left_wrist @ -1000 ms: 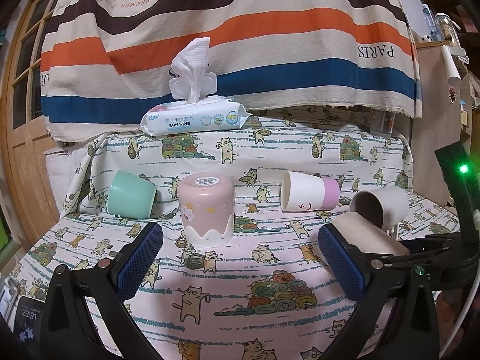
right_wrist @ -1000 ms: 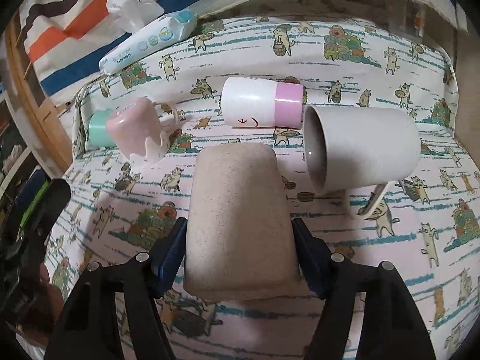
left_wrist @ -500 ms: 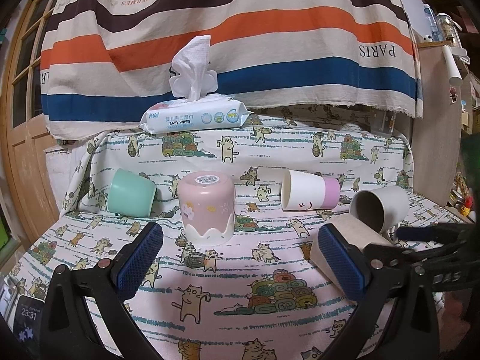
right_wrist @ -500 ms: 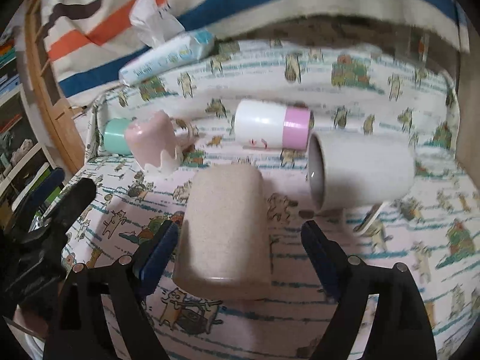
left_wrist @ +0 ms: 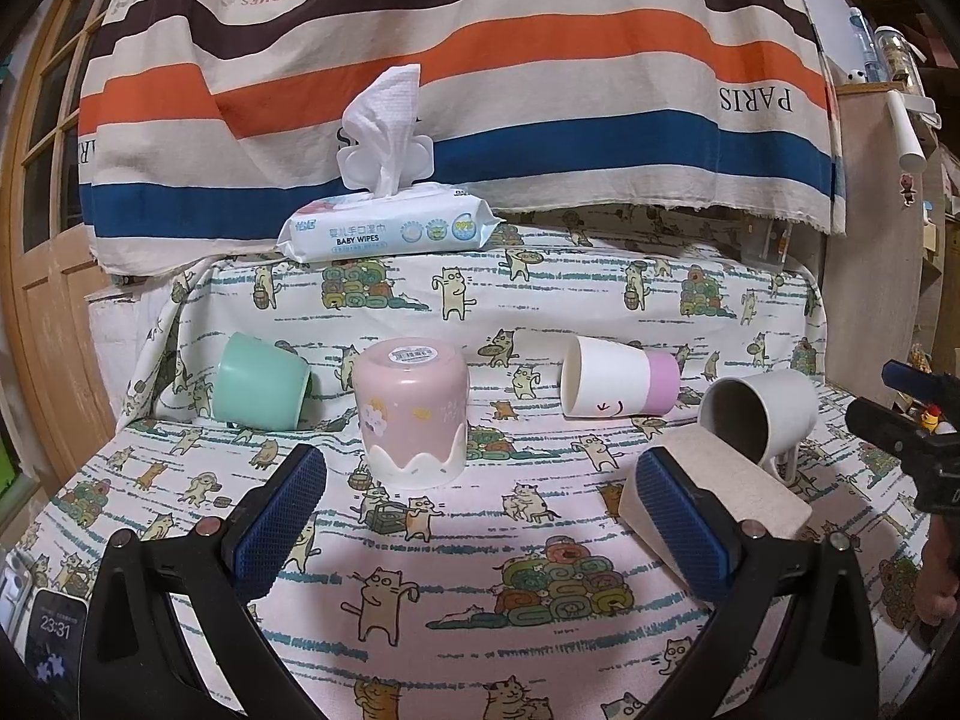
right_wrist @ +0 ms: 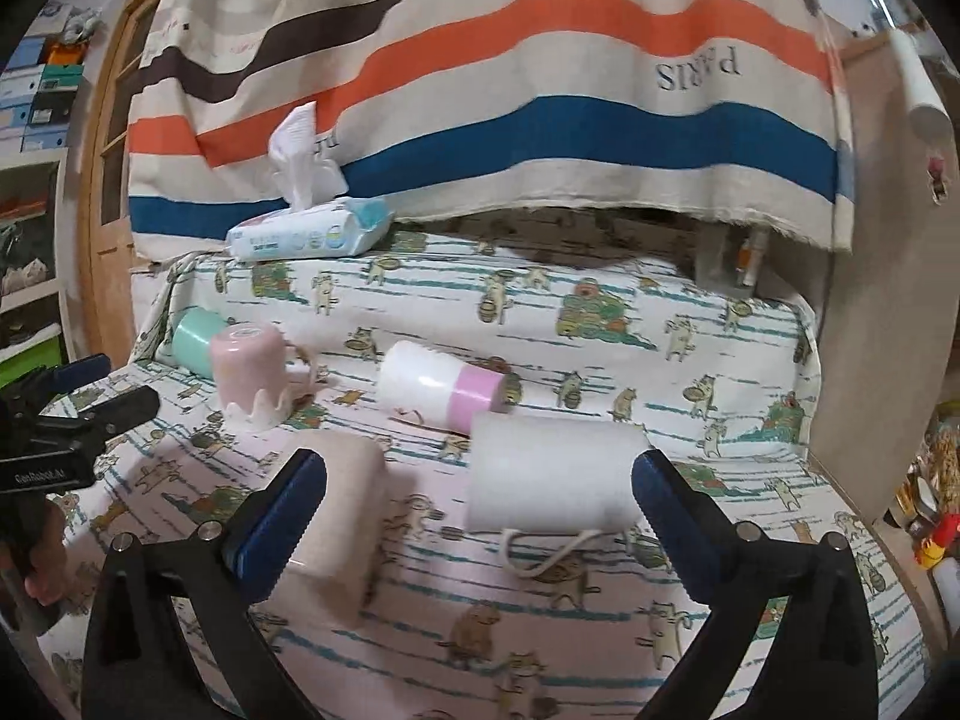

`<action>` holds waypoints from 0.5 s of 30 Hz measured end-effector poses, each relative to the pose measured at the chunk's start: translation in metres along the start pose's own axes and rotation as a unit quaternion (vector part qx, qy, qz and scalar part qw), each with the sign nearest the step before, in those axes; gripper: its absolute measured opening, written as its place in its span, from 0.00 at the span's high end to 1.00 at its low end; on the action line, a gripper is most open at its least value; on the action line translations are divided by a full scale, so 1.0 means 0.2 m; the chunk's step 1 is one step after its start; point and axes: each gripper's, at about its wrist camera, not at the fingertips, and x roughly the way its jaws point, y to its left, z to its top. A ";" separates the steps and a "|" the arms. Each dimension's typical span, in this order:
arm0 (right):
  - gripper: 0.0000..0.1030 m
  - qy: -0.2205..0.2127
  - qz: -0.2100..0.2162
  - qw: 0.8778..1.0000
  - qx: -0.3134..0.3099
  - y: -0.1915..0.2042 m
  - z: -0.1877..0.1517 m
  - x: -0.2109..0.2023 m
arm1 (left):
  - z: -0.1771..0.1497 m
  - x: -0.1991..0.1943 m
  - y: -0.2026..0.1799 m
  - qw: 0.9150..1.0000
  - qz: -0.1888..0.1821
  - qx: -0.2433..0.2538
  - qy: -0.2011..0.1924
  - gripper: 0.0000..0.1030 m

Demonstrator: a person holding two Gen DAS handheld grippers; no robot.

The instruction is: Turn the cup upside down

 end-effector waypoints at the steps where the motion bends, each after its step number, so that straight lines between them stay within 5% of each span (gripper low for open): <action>1: 0.00 -0.001 -0.001 1.000 0.005 -0.02 0.00 0.00 | 0.00 0.00 0.00 1.000 0.000 0.000 0.000 0.00; 15: 0.00 -0.011 -0.012 0.999 0.043 -0.16 -0.06 -0.04 | -0.01 0.02 -0.01 1.000 -0.002 -0.005 0.013 0.00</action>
